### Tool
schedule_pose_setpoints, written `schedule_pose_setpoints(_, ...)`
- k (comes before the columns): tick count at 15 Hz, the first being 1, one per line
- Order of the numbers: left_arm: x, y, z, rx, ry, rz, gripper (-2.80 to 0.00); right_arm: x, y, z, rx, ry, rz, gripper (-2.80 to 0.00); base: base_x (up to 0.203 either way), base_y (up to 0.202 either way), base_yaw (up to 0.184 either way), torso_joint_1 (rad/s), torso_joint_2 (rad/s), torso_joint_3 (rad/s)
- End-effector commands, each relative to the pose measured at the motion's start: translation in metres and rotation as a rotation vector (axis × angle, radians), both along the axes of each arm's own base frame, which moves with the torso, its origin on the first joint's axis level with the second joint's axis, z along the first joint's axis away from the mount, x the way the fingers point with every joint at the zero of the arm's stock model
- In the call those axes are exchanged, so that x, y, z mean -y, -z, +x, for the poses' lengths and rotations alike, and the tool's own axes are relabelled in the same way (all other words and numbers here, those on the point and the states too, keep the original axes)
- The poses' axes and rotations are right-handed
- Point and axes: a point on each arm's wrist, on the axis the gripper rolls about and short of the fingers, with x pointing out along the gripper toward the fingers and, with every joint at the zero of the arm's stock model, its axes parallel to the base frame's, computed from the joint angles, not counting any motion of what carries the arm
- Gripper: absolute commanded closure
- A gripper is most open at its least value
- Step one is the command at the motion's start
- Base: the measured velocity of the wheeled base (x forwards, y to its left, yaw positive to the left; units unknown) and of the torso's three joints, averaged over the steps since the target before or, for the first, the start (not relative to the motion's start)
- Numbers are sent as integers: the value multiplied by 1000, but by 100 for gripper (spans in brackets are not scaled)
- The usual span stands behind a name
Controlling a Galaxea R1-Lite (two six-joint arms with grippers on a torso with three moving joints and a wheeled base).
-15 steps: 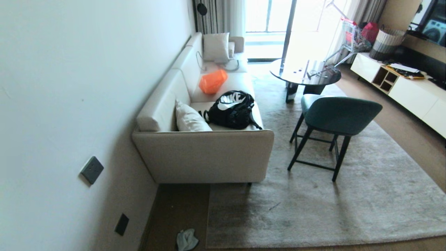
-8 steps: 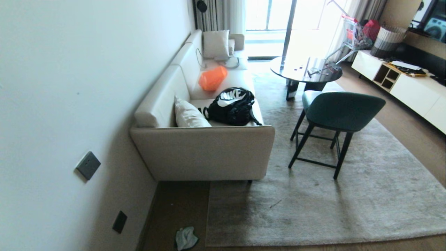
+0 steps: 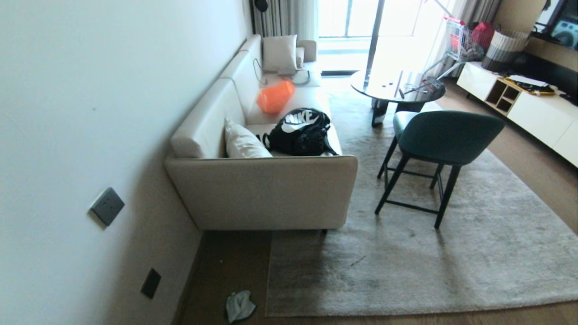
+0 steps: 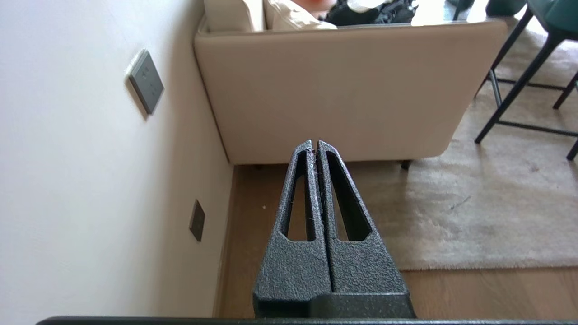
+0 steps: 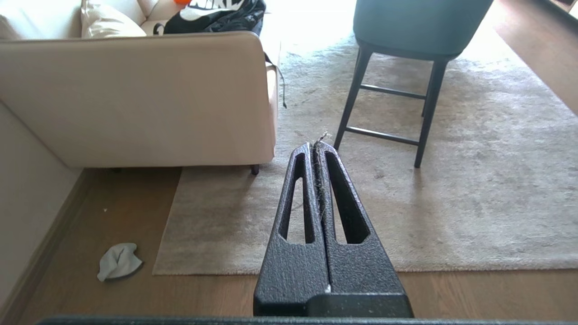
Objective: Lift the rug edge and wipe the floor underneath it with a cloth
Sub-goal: Pick up the rag
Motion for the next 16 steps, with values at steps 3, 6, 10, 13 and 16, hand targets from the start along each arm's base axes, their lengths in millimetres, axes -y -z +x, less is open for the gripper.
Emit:
schedule_pose_setpoints(3, 0, 0, 0, 0, 0, 0, 0, 0, 0, 0, -1, -1, 0, 0, 0, 0, 0, -144, 372, 229)
schedule_pose_setpoints(6, 0, 0, 0, 2, 0, 0, 0, 0, 0, 0, -1, -1, 0, 0, 0, 0, 0, -169, 463, 282)
schedule_pose_setpoints(10, 0, 0, 0, 0, 0, 0, 0, 0, 0, 0, -1, -1, 2, 0, 0, 0, 0, -185, 545, 358)
schedule_pose_setpoints(13, 0, 0, 0, 1, 0, 0, 0, 0, 0, 0, -1, -1, 2, 0, 0, 0, 0, -156, 523, 355)
schedule_pose_setpoints(16, 0, 0, 0, 2, 0, 0, 0, 0, 0, 0, -2, -1, 3, 0, 0, 0, 0, -135, 507, 363)
